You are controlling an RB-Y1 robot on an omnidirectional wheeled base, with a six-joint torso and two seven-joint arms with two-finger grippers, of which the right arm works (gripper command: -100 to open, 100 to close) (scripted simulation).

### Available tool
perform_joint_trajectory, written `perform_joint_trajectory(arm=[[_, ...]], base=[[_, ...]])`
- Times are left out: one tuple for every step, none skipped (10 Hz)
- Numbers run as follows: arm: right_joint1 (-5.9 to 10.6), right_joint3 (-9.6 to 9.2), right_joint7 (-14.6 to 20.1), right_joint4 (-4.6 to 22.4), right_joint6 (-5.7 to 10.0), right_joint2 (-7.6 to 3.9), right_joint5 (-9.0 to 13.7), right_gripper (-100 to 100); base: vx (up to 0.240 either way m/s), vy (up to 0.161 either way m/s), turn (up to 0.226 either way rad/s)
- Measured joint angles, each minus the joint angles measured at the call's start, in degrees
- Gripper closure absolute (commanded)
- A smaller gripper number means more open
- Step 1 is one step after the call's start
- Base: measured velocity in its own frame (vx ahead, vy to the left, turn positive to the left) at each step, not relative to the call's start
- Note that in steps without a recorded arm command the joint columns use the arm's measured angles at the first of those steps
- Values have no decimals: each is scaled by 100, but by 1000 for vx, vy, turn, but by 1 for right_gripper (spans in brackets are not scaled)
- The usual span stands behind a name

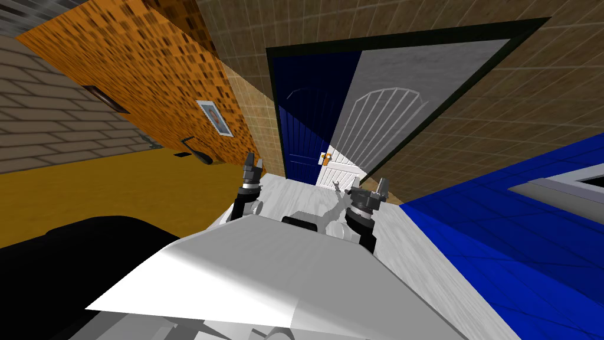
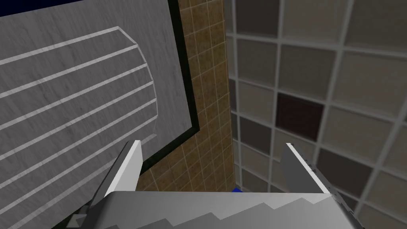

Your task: Pull the door open

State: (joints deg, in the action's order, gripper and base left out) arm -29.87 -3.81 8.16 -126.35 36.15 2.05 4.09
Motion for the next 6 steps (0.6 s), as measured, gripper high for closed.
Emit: perform_joint_trajectory(arm=[[17,19,24,125,4,-72,-44,-100],[23,45,61,178,-44,-142,-80,-100],[55,83,98,263,-89,-205,-109,-100],[64,89,126,353,-135,-256,-169,-100],[107,113,154,431,-219,-306,-223,-100],[98,132,192,465,-304,-363,-271,-100]], base=[[183,-9,10],[177,8,9],[214,4,-2],[221,-14,1],[180,-7,7],[143,-7,0]])
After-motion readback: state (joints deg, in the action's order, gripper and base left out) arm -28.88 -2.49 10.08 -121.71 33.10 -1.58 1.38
